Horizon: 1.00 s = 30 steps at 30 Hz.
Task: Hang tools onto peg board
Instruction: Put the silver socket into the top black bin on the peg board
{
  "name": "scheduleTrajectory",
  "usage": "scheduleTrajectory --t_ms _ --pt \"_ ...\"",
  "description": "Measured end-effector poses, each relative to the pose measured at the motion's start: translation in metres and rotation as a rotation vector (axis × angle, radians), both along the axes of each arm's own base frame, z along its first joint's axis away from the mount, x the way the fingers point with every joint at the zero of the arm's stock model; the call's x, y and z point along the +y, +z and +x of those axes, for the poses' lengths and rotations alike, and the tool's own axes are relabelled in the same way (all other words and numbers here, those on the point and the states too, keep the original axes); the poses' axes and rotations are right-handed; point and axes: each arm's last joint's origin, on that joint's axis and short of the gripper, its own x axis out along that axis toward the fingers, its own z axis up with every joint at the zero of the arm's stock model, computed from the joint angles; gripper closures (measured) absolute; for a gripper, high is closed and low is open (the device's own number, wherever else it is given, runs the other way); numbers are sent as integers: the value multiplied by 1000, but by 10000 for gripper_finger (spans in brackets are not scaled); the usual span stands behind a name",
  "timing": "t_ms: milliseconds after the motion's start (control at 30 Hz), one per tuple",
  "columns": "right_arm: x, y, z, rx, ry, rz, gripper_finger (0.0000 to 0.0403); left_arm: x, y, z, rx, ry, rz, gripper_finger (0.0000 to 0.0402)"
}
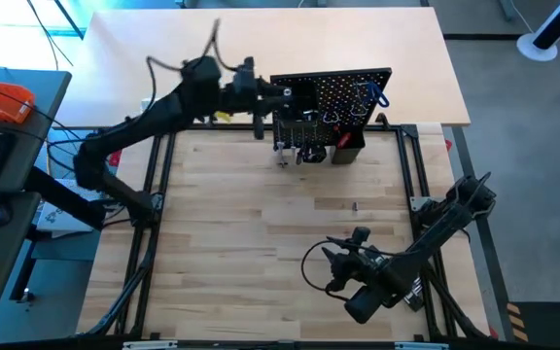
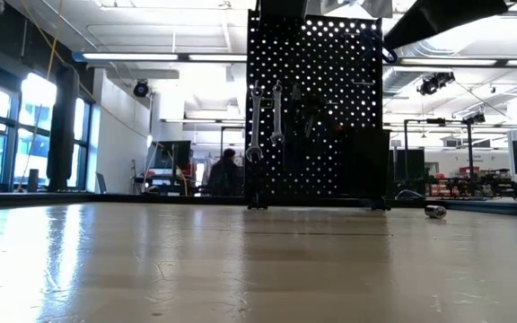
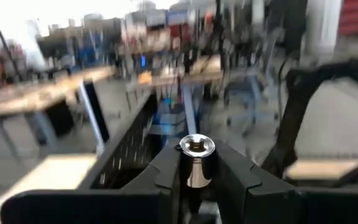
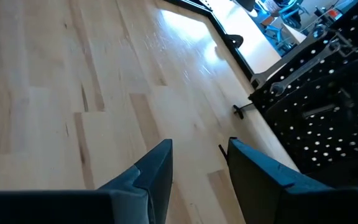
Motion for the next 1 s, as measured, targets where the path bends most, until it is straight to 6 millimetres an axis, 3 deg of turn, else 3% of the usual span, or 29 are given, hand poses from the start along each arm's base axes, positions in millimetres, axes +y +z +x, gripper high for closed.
scheduleTrajectory --t_ms 367,667,1000 --pt "-1 -9 -1 -13 -6 21 256 35 -11 33 217 67 -81 340" --pt "-2 -9 -2 -14 -9 15 256 30 -7 37 221 125 -24 258" --pt "-3 -9 -3 -9 -13 7 256 23 -1 33 217 143 34 239"
